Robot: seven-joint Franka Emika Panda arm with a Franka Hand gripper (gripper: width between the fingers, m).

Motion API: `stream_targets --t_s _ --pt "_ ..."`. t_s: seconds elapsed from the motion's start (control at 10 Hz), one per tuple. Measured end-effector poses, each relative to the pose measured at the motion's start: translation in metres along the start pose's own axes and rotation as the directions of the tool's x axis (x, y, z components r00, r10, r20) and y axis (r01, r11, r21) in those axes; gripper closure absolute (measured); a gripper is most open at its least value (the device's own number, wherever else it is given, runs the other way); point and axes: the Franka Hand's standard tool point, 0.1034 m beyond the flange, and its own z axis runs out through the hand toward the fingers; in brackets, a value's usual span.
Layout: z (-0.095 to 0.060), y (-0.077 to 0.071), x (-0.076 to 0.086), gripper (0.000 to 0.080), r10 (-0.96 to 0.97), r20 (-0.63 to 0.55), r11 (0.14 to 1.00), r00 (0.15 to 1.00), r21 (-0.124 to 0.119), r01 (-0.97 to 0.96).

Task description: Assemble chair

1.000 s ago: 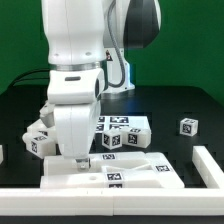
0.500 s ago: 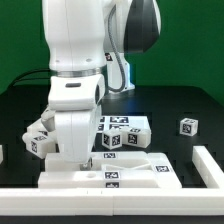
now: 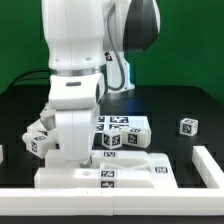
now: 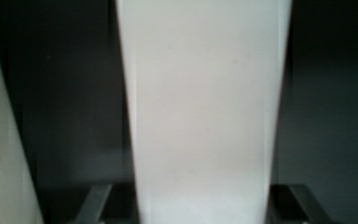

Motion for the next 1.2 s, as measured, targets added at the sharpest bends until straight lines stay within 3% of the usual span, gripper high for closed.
stream_targets --t_s 0.3,0.6,0.9,1.2 --pt "-0.031 -0.017 -0.031 0.0517 -0.235 0.010 0.972 0.972 -0.007 0.236" --pt "-0.026 -0.019 -0.032 0.0515 -0.213 0.007 0.977 0.977 0.000 0.213" --pt "-0.032 -0.021 -0.039 0.0515 -0.524 0.027 0.852 0.851 0.030 0.523" --pt "-0.029 -0.022 -0.039 0.0515 -0.550 0.031 0.835 0.835 0.038 0.549"
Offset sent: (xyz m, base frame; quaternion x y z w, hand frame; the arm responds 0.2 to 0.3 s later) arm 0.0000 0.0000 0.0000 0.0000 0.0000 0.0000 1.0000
